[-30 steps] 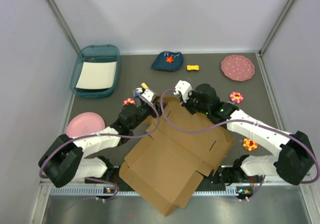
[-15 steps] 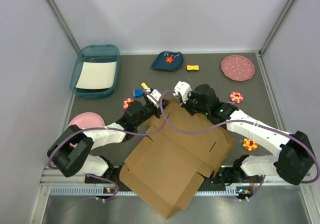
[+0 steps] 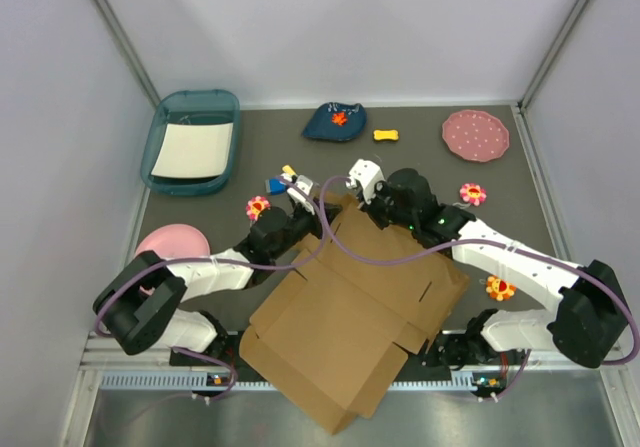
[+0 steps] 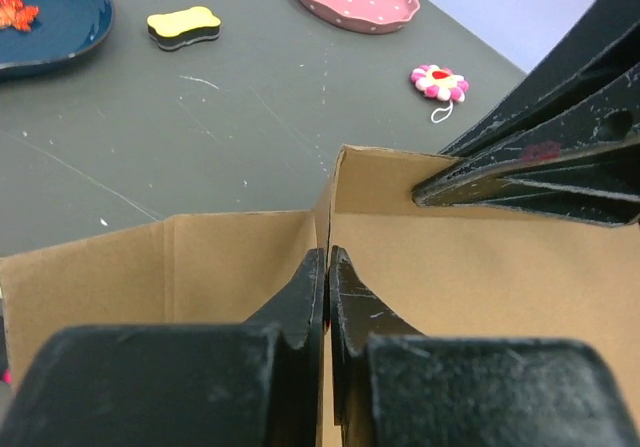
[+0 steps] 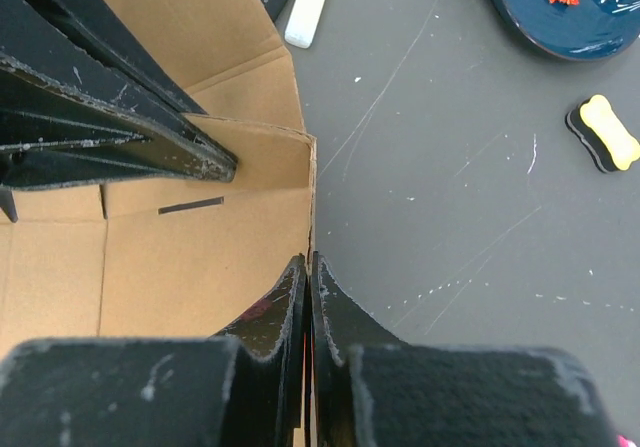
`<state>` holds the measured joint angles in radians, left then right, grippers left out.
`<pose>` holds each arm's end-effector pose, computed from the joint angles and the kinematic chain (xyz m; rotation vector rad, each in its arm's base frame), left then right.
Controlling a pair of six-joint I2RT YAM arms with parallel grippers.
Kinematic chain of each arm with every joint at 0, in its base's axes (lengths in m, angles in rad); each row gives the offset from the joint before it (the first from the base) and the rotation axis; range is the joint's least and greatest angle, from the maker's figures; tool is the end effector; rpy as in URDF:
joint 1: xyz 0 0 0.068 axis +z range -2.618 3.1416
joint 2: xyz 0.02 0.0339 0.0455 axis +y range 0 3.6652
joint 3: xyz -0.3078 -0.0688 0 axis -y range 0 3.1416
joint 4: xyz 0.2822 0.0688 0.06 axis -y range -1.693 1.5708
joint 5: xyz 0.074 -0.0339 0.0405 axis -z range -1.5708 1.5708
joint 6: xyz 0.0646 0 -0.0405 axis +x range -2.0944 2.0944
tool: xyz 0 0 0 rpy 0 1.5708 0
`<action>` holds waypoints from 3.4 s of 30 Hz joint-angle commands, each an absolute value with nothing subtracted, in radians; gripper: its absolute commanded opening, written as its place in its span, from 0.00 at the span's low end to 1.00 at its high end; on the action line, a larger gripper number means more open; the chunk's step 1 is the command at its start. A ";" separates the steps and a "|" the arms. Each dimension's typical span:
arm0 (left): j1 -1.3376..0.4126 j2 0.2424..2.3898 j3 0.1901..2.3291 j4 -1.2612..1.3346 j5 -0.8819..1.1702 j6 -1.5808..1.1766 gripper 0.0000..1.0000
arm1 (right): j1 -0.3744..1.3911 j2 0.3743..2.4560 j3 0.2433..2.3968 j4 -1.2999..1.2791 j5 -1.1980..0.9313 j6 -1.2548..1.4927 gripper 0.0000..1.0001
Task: Fold the paper box
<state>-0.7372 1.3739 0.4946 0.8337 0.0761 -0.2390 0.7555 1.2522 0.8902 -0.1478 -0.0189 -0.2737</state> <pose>0.2367 -0.2216 0.2299 0.4726 1.6104 -0.8078 0.2392 0.2270 0.2944 -1.0415 1.8185 0.3125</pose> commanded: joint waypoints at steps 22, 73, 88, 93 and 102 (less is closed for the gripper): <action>-0.868 0.918 0.509 0.416 -0.422 -0.179 0.68 | 0.781 1.227 0.908 -0.186 0.026 -0.262 0.00; -0.870 0.985 0.354 0.196 -0.005 -0.499 0.00 | 0.838 1.232 0.933 -0.227 0.130 -0.259 0.00; -1.110 1.153 0.313 0.503 -0.097 -0.364 0.00 | 0.853 1.207 0.899 -0.230 0.252 -0.224 0.00; -1.164 1.219 0.340 0.486 -0.166 -0.362 0.06 | 0.857 1.206 0.897 -0.230 0.256 -0.230 0.00; -1.166 0.990 0.414 0.241 -0.293 -0.324 0.27 | 0.859 1.193 0.891 -0.238 0.262 -0.230 0.00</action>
<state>-1.1614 1.1110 0.3401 0.3264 -0.2150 -0.3565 0.8425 1.2282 0.8906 -0.2764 0.2428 -0.2565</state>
